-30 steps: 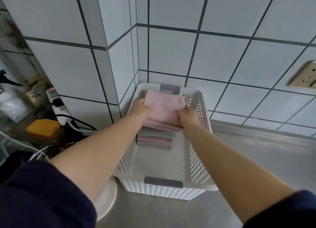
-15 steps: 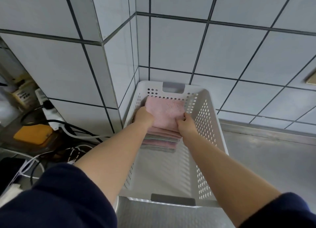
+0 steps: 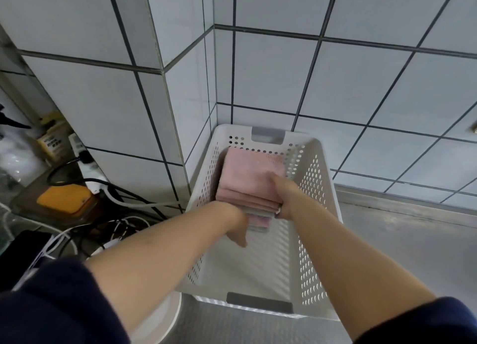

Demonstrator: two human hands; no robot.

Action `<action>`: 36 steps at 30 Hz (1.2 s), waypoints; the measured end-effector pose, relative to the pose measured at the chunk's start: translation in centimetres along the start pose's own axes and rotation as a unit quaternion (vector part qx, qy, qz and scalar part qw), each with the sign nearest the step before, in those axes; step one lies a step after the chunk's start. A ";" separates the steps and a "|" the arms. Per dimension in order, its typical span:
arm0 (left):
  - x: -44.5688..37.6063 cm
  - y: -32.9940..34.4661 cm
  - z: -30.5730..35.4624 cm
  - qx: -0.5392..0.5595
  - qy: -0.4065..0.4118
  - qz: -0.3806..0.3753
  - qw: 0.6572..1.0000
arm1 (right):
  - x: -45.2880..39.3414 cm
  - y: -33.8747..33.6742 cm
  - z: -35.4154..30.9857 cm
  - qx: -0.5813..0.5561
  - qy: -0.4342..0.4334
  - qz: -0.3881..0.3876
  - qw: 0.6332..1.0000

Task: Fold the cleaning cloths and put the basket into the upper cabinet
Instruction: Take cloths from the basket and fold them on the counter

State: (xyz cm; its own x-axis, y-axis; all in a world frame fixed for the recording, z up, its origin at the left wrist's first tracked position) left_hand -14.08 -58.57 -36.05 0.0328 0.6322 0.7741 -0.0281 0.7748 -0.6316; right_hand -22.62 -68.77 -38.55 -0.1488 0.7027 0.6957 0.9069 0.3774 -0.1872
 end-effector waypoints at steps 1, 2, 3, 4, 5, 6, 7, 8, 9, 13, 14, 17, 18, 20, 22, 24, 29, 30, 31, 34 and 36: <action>-0.6 -0.2 -0.3 0.000 -0.013 0.018 1.000 | -0.1 0.4 -0.2 0.007 -0.015 -0.003 1.000; -1.0 -0.7 -0.5 0.021 -0.019 0.048 0.998 | -0.1 0.6 -0.6 0.024 -0.040 0.006 0.999; -1.2 -1.2 -0.6 0.037 -0.015 0.071 0.997 | 0.0 0.6 -1.3 0.048 -0.072 0.019 0.996; -1.3 -1.7 -0.4 0.051 -0.008 0.084 0.995 | 0.1 0.6 -1.9 0.070 -0.106 0.031 0.991; -1.6 -1.8 -0.5 0.066 -0.004 0.094 0.993 | 0.2 0.8 -2.2 0.080 -0.130 0.033 0.988; -1.9 -2.0 -0.5 0.071 -0.001 0.103 0.992 | 0.5 0.9 -2.5 0.084 -0.148 0.034 0.985; -2.2 -2.0 -0.6 0.074 0.000 0.107 0.991 | 0.4 1.1 -2.4 0.087 -0.151 0.034 0.984; -2.5 -1.9 -0.8 0.076 0.001 0.109 0.991 | 0.1 1.2 -2.3 0.094 -0.150 0.036 0.984; -2.8 -1.8 -1.0 0.081 0.001 0.110 0.991 | -0.1 1.3 -2.0 0.109 -0.142 0.038 0.983; -3.5 -0.9 -1.1 0.079 -0.002 0.097 0.992 | -1.2 1.6 -0.9 0.125 -0.117 0.036 0.985; -3.2 -1.0 -1.0 0.072 0.000 0.098 0.993 | -1.0 1.5 -0.9 0.123 -0.114 0.041 0.985; -0.7 -3.4 -0.5 0.092 0.021 0.164 0.982 | -0.4 0.9 -1.7 0.130 -0.125 0.065 0.981; 0.7 -5.0 -0.5 0.125 0.035 0.216 0.968 | 0.0 0.4 -2.2 0.142 -0.142 0.087 0.976; 3.7 -8.5 -1.3 0.201 0.056 0.356 0.911 | 1.0 -0.7 -3.6 0.167 -0.188 0.152 0.956; 5.2 -10.9 -2.7 0.268 0.070 0.488 0.828 | 2.1 -1.0 -4.8 0.207 -0.261 0.202 0.921; 3.6 -11.5 -3.8 0.321 0.061 0.528 0.784 | 3.1 0.0 -5.5 0.290 -0.332 0.215 0.872; -2.1 -8.9 -4.3 0.302 -0.007 0.468 0.830 | 3.3 3.1 -4.5 0.497 -0.368 0.160 0.769; -2.7 -8.3 -4.5 0.279 -0.024 0.456 0.845 | 2.8 2.8 -4.2 0.509 -0.349 0.167 0.769; -3.1 -7.7 -4.9 0.266 -0.043 0.442 0.855 | 2.3 2.4 -3.9 0.514 -0.327 0.177 0.773; -3.5 -6.5 -5.8 0.261 -0.081 0.428 0.861 | 1.2 1.4 -2.8 0.522 -0.260 0.181 0.792; -3.9 -6.1 -5.5 0.253 -0.085 0.417 0.869 | 0.7 1.2 -2.1 0.517 -0.227 0.168 0.808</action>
State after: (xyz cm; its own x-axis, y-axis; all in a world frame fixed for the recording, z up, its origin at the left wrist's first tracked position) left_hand -8.49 -65.81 -35.46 -0.3562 0.9312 0.0775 -0.4075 -0.0802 -0.9097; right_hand -20.81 -69.04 -36.84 -0.3048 0.9307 0.2022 0.1479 0.2560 -0.9553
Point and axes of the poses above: each hand's wrist, its own x-axis away from the middle knuckle, its own y-axis out of the palm, z = x × y, the point moved 7 cm from there along -x, towards the middle knuckle, and after that the axes turned 9 degrees about x, right-handed, at the moved point
